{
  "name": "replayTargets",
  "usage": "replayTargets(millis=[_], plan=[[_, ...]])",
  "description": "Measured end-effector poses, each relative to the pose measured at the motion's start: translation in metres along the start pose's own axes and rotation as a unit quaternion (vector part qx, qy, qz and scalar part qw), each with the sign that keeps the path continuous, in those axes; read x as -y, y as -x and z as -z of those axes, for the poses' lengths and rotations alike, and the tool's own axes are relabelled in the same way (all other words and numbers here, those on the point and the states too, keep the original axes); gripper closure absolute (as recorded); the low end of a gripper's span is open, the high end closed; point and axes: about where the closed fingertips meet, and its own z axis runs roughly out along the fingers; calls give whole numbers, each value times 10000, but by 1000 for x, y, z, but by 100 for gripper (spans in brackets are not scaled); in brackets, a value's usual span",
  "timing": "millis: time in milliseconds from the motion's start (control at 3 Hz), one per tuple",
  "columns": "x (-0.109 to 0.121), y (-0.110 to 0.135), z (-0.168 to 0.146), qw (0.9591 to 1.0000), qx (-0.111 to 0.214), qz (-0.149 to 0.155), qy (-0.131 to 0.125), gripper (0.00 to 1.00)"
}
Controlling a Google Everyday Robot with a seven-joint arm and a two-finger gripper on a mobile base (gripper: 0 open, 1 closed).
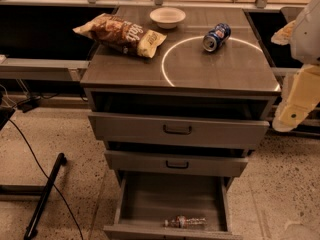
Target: Pick water bottle from bottom drawer and place on counter
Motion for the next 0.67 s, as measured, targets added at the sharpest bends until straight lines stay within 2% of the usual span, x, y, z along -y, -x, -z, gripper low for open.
replayTargets(millis=[333, 667], plan=[[0, 0, 0, 10000, 0, 0, 0, 0], [0, -14, -46, 9997, 133, -18, 226, 0]])
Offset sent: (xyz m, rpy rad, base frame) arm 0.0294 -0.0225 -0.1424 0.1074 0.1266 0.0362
